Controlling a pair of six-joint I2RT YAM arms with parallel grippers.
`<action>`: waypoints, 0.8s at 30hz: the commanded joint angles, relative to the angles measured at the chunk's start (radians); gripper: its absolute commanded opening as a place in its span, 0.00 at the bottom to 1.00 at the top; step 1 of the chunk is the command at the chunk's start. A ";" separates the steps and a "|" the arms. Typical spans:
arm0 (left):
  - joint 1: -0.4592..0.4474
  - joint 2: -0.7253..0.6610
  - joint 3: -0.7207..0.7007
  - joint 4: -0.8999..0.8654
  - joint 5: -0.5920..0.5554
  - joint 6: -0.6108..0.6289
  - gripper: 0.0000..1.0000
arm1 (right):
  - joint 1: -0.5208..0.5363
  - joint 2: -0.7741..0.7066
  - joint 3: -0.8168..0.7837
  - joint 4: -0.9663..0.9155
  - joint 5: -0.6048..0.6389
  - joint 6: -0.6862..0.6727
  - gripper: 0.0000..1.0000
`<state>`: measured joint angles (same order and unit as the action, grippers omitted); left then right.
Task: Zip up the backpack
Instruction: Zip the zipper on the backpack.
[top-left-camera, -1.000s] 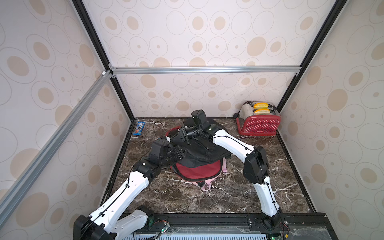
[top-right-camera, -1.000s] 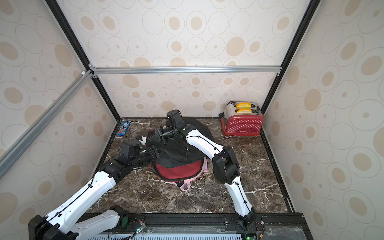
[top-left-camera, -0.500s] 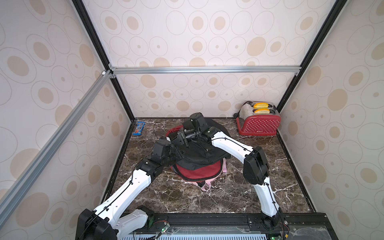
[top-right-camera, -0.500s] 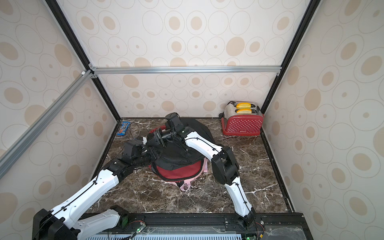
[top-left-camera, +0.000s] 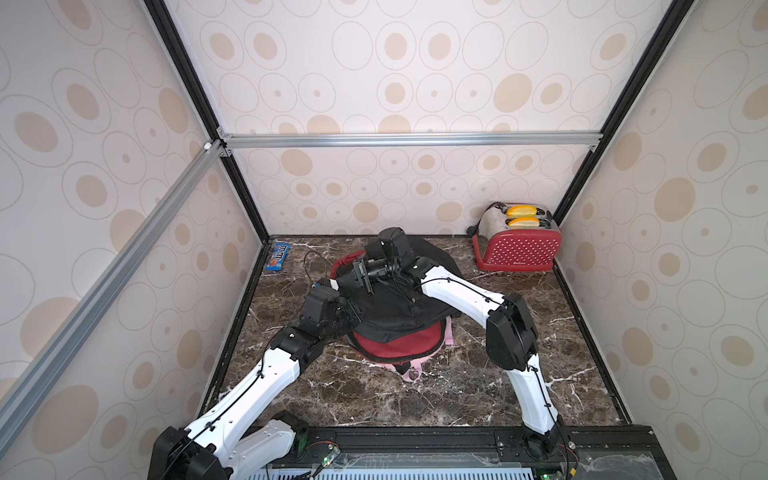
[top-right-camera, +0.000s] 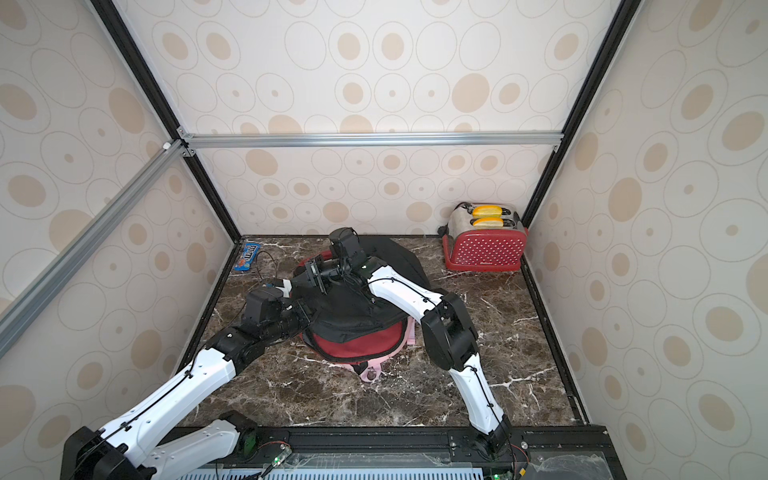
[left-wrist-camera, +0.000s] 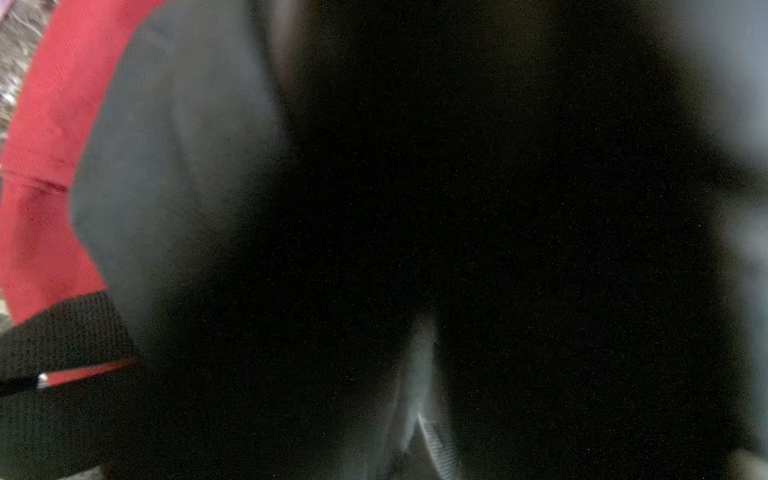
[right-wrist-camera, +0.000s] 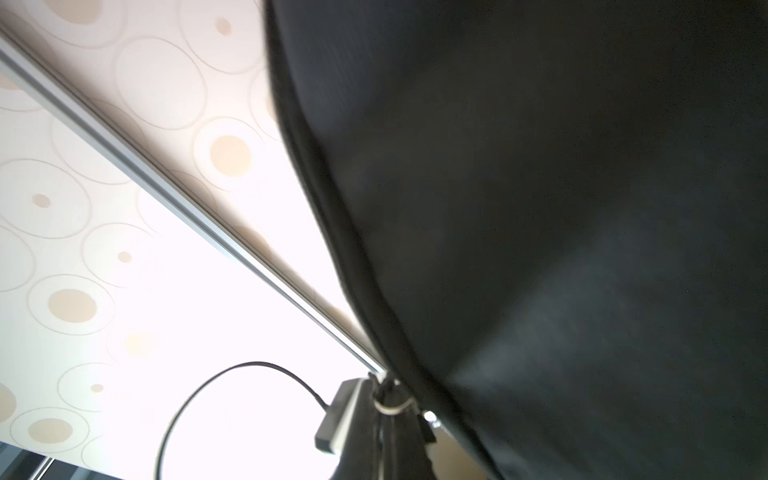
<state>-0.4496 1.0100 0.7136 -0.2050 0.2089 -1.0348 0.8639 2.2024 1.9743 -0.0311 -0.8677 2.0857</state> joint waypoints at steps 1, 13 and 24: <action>-0.008 -0.030 -0.044 -0.020 0.062 -0.036 0.00 | -0.016 0.011 0.109 0.062 0.120 0.057 0.00; -0.008 -0.106 -0.100 -0.036 0.075 -0.073 0.00 | -0.061 0.168 0.314 -0.035 0.179 0.055 0.00; -0.008 -0.159 -0.112 -0.085 0.060 -0.100 0.00 | -0.148 0.222 0.316 -0.060 0.204 0.026 0.00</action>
<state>-0.4435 0.8814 0.6167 -0.1844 0.2226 -1.1110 0.7818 2.3886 2.2547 -0.1509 -0.7826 2.1063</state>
